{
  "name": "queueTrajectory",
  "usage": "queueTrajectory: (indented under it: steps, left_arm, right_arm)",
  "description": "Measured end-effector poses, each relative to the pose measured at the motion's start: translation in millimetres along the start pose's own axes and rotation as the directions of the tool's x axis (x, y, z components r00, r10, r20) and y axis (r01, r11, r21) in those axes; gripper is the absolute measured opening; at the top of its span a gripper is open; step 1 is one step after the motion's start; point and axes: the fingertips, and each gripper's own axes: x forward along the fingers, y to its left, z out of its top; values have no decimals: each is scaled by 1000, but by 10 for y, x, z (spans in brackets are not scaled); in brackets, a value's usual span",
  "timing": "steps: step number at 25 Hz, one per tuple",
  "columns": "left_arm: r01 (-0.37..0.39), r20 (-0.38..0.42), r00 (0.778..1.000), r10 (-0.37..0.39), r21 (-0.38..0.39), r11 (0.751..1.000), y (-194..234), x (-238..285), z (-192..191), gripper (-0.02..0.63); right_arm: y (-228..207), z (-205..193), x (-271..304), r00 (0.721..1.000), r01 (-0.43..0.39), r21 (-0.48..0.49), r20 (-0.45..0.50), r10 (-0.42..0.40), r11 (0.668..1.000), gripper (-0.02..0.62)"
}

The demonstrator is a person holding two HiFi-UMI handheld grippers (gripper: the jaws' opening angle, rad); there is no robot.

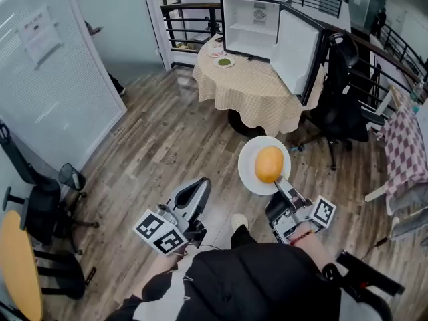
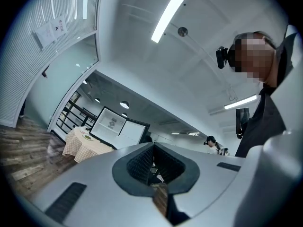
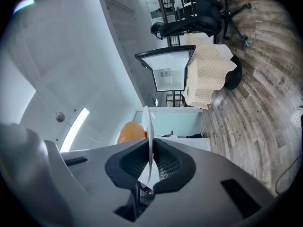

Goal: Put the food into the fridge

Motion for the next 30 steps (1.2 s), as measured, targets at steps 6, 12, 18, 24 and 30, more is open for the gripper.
queueTrajectory:
  steps: [6, 12, 18, 24, 30]
  left_arm:
    - [-7, -1, 1000, 7, 14, 1000, 186, 107, 20, 12]
    - [-10, 0, 1000, 10, 27, 1000, 533, 398, 75, 12]
    - [-27, 27, 999, 28, -27, 999, 1028, 838, 236, 12]
    - [-20, 51, 998, 21, -28, 999, 1422, 1262, 384, 12]
    - [-20, 5, 1000, 21, -14, 1000, 1899, 1843, 408, 12]
  right_arm:
    - [-140, 164, 217, 1000, 11, -15, -8, -11, 1000, 32]
    - [-289, 395, 633, 1000, -6, -14, -14, 6, 1000, 32]
    - [-474, 813, 1152, 1000, 30, 4, 2, -30, 1000, 32]
    - [-556, 1193, 1559, 999, 27, -9, 18, -27, 1000, 32]
    - [-664, 1625, 2032, 998, 66, -23, -1, -66, 998, 32]
